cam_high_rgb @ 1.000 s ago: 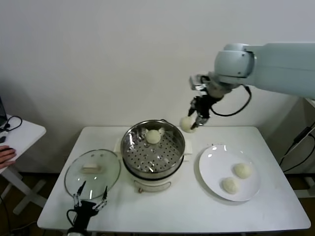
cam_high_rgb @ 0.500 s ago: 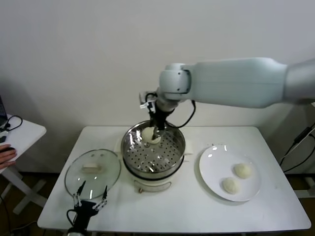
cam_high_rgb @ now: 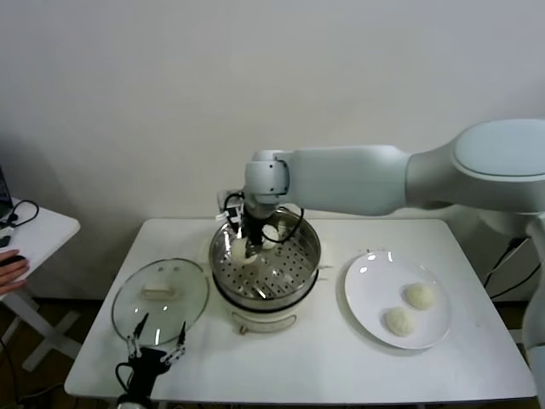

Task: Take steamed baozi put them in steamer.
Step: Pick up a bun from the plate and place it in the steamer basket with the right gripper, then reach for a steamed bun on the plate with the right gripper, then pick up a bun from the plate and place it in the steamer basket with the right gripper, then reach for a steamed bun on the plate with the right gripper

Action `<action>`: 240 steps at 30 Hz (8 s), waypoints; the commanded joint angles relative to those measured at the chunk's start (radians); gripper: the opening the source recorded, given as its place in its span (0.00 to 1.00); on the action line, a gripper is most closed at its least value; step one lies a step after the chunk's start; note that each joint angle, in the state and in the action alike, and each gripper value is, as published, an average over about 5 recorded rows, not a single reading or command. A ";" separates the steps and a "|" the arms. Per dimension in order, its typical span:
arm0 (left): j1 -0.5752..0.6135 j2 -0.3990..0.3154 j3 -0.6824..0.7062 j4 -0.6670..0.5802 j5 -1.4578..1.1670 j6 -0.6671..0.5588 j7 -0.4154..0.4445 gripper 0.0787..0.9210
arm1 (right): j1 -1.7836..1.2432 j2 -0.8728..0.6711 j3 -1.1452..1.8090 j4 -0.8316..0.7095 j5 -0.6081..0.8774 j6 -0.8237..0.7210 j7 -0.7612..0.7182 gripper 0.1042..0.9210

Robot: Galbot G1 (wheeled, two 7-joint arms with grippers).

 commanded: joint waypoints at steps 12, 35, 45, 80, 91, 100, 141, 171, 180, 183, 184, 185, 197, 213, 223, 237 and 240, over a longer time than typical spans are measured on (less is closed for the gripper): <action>-0.004 0.000 -0.004 0.007 0.001 -0.005 -0.004 0.88 | -0.093 0.054 0.022 -0.096 -0.045 0.009 0.025 0.64; -0.005 -0.002 0.014 -0.004 0.004 -0.005 -0.003 0.88 | 0.413 -0.731 -0.425 0.433 -0.149 0.246 -0.290 0.88; -0.008 -0.005 0.006 0.004 0.003 -0.006 -0.004 0.88 | 0.065 -0.895 -0.312 0.358 -0.404 0.209 -0.189 0.88; 0.006 -0.008 -0.015 0.011 0.022 -0.007 -0.005 0.88 | -0.298 -0.831 -0.008 0.219 -0.472 0.165 -0.135 0.88; 0.003 -0.008 -0.012 0.009 0.021 -0.006 -0.005 0.88 | -0.304 -0.821 -0.006 0.207 -0.478 0.152 -0.124 0.81; 0.000 -0.008 -0.014 0.011 0.020 -0.005 -0.005 0.88 | -0.212 -0.824 -0.068 0.245 -0.450 0.164 -0.134 0.64; 0.015 -0.008 -0.019 -0.007 0.030 0.007 -0.013 0.88 | 0.212 -0.206 -0.118 0.542 -0.611 0.639 -0.048 0.57; 0.004 -0.011 -0.023 0.001 0.026 0.010 -0.012 0.88 | 0.041 -0.127 -0.104 0.273 -0.752 0.702 -0.041 0.57; 0.007 -0.012 -0.023 -0.005 0.028 0.010 -0.011 0.88 | 0.144 -0.177 -0.084 0.214 -0.545 0.774 -0.221 0.79; 0.006 -0.013 -0.020 -0.005 0.029 0.010 -0.011 0.88 | 0.203 -0.232 -0.101 0.172 -0.397 0.763 -0.318 0.86; 0.006 -0.013 -0.020 -0.006 0.029 0.010 -0.011 0.88 | 0.221 -0.261 -0.109 0.156 -0.359 0.751 -0.337 0.87; 0.006 -0.013 -0.019 -0.006 0.030 0.010 -0.011 0.88 | 0.239 -0.291 -0.121 0.140 -0.327 0.734 -0.352 0.87; -0.002 -0.008 -0.001 -0.003 0.028 0.008 -0.010 0.88 | 0.313 -0.679 -0.377 0.111 -0.209 0.390 -0.339 0.88; 0.000 -0.010 -0.011 0.014 0.031 0.008 -0.009 0.88 | -0.124 -0.808 -0.116 -0.016 -0.508 0.334 -0.266 0.88; 0.013 -0.013 -0.022 0.012 0.040 0.011 -0.009 0.88 | -0.277 -0.776 0.020 -0.090 -0.612 0.356 -0.258 0.88; 0.015 -0.014 -0.021 0.009 0.048 0.016 -0.009 0.88 | -0.363 -0.771 0.102 -0.107 -0.641 0.345 -0.225 0.88; 0.013 -0.013 -0.022 0.009 0.048 0.017 -0.009 0.88 | -0.377 -0.772 0.115 -0.108 -0.647 0.343 -0.225 0.88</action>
